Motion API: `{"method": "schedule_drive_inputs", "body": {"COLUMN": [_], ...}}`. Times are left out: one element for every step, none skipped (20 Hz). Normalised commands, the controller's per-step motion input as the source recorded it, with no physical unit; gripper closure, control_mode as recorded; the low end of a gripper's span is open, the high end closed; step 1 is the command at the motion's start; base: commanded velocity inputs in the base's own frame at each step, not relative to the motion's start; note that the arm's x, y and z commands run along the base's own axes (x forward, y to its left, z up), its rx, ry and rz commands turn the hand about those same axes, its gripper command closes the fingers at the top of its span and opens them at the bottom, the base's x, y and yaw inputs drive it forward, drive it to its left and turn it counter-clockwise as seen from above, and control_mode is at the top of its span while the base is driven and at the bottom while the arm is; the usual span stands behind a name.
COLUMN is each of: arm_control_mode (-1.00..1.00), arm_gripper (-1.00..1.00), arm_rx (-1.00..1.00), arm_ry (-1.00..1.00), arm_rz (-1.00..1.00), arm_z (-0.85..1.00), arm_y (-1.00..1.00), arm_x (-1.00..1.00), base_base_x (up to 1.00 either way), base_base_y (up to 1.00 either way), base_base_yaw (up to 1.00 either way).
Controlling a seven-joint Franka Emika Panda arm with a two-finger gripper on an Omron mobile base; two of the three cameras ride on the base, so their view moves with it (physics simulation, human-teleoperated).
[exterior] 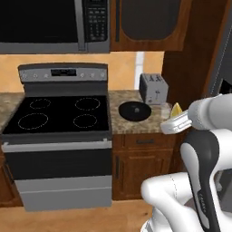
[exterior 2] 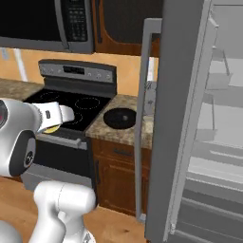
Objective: Grab a lemon wedge from the fridge and one ice cube from the ice bowl, and put them in the glass of lemonade.
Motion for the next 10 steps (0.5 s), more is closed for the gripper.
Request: {"method": "schedule_drive_inputs", "body": {"arm_control_mode": [1.0, 1.0, 1.0, 1.0, 1.0, 1.0, 1.0, 1.0, 1.0, 1.0], "arm_gripper": [1.0, 1.0, 1.0, 1.0, 1.0, 1.0, 1.0, 1.0, 1.0, 1.0], "arm_rx": [0.0, 0.0, 0.0, 0.0, 0.0, 0.0, 0.0, 0.0, 0.0, 0.0], "arm_ry": [0.0, 0.0, 0.0, 0.0, 0.0, 0.0, 0.0, 0.0, 0.0, 0.0], "arm_rz": [0.0, 0.0, 0.0, 0.0, 0.0, 0.0, 0.0, 0.0, 0.0, 0.0], "arm_z": [0.0, 0.0, 0.0, 0.0, 0.0, 0.0, 0.0, 0.0, 0.0, 0.0], "arm_y": [0.0, 0.0, 0.0, 0.0, 0.0, 0.0, 0.0, 0.0, 0.0, 0.0], "arm_x": [0.0, 0.0, 0.0, 0.0, 0.0, 0.0, 0.0, 0.0, 0.0, 0.0], "base_base_x": [0.38, 0.41, 0.42, 0.44, 0.47, 0.49, 0.49, 0.52, 0.53, 0.59], "base_base_y": [0.31, 0.4, 0.43, 0.49, 0.57, 0.59, 0.59, 0.62, 0.62, 0.59], "base_base_yaw": [-0.48, -0.49, -0.5, -0.5, -0.51, -0.51, -0.51, -0.52, -0.53, -0.52]}}
